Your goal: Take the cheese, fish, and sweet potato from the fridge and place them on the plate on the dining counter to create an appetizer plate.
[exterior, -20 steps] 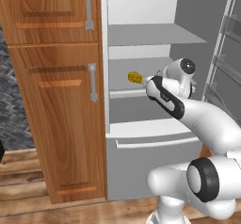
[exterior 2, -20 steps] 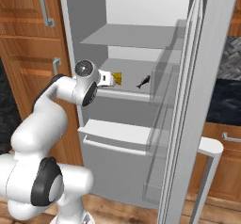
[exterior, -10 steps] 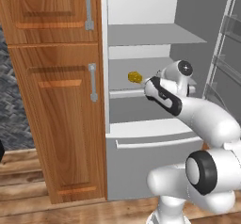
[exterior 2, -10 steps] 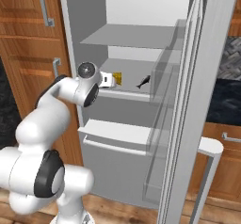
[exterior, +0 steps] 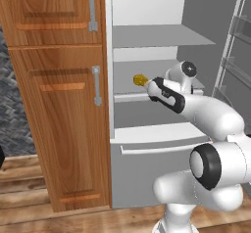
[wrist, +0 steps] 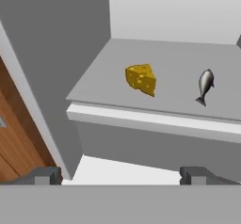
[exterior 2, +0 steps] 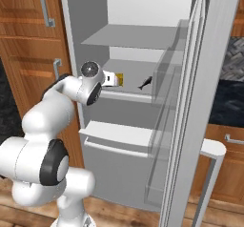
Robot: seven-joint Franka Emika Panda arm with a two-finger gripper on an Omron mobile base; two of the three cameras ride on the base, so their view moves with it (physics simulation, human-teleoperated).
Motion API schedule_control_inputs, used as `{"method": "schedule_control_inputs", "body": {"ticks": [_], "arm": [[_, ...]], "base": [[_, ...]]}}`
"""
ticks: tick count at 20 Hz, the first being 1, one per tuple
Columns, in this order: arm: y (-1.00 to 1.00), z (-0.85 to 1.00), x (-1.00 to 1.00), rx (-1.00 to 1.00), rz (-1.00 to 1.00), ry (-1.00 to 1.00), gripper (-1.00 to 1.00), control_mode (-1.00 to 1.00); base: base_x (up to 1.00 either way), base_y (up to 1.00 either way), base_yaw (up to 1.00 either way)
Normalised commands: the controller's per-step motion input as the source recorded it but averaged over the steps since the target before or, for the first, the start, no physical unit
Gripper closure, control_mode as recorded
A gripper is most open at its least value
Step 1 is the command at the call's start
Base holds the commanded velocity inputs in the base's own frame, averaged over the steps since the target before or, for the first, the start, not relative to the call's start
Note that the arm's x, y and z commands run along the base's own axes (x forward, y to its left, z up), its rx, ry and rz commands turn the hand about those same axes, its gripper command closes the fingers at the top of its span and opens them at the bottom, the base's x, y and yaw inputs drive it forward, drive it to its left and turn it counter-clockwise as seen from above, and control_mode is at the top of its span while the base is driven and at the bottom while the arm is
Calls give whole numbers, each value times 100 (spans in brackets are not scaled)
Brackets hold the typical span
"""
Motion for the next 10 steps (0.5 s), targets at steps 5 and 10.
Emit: {"method": "schedule_control_inputs", "body": {"ticks": [5,10], "arm": [[-5,0,20,0,0,0,-100,-100],[-16,-1,16,0,1,0,-100,-100]], "base": [[0,0,0],[0,0,0]]}}
